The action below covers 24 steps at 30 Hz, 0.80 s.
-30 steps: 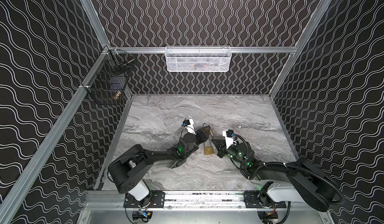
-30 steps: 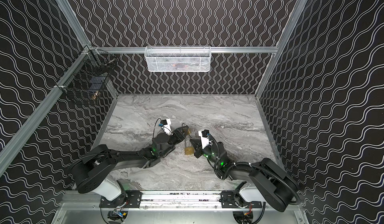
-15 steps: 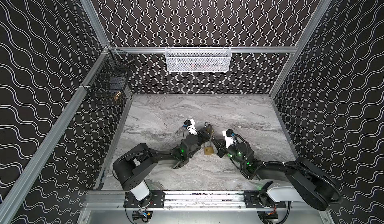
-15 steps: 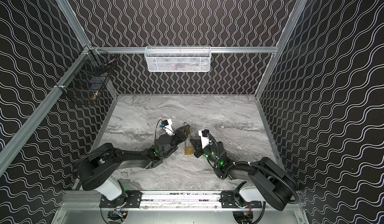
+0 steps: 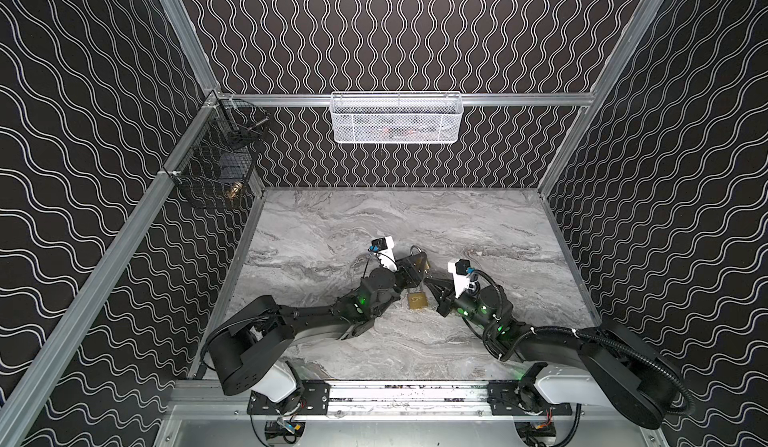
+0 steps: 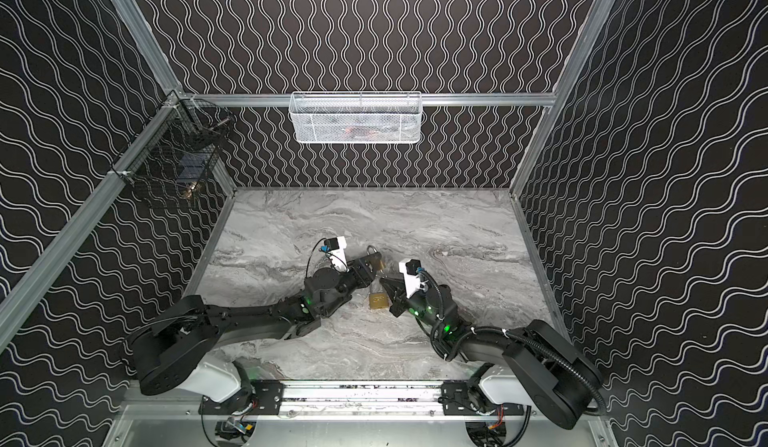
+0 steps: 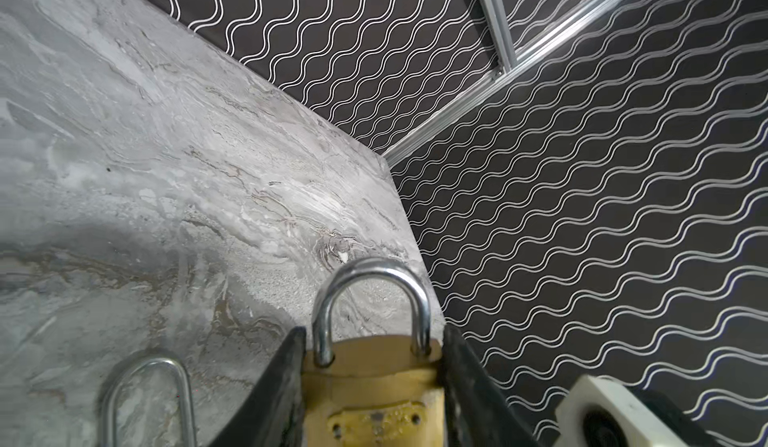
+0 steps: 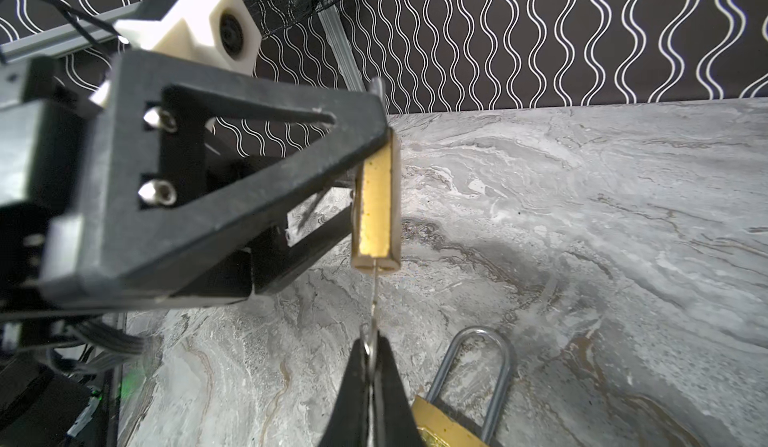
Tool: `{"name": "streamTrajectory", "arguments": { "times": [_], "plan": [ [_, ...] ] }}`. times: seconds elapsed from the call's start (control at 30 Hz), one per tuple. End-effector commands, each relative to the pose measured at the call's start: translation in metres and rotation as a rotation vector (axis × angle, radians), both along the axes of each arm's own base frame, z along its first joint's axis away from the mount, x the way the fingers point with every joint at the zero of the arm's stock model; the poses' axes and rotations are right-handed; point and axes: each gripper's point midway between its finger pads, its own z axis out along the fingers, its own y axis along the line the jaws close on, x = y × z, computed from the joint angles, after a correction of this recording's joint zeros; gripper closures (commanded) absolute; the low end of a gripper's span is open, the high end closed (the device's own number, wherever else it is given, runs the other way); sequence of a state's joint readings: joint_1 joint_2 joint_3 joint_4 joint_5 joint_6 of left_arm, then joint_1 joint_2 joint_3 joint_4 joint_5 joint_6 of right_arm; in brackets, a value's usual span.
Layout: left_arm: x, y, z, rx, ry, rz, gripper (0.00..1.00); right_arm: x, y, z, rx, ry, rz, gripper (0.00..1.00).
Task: Unlock with the key
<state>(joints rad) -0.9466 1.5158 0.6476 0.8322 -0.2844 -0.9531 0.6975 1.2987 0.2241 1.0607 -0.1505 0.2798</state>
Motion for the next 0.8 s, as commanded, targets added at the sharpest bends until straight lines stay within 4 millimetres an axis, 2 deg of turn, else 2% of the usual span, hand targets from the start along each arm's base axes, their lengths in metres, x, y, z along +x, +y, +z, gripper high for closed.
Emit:
{"name": "streamTrajectory", "arguments": {
  "times": [0.0,0.23,0.57,0.73,0.77],
  "plan": [
    [-0.014,-0.009,-0.023,0.145,0.000,-0.076,0.74,0.006,-0.002,0.033,0.090,-0.095,-0.026,1.00],
    [-0.019,-0.024,-0.025,0.153,-0.015,-0.111,0.75,0.005,-0.003,0.036,0.095,-0.109,-0.027,1.00],
    [-0.028,-0.024,-0.036,0.160,-0.006,-0.152,0.76,0.007,-0.012,0.037,0.093,-0.117,-0.063,1.00],
    [-0.029,-0.023,-0.028,0.098,0.005,-0.147,0.75,0.009,-0.011,0.035,0.086,-0.108,-0.064,1.00],
    [-0.028,-0.022,-0.027,0.087,0.019,-0.138,0.75,0.010,-0.011,0.035,0.082,-0.106,-0.064,0.97]
  ]
}}
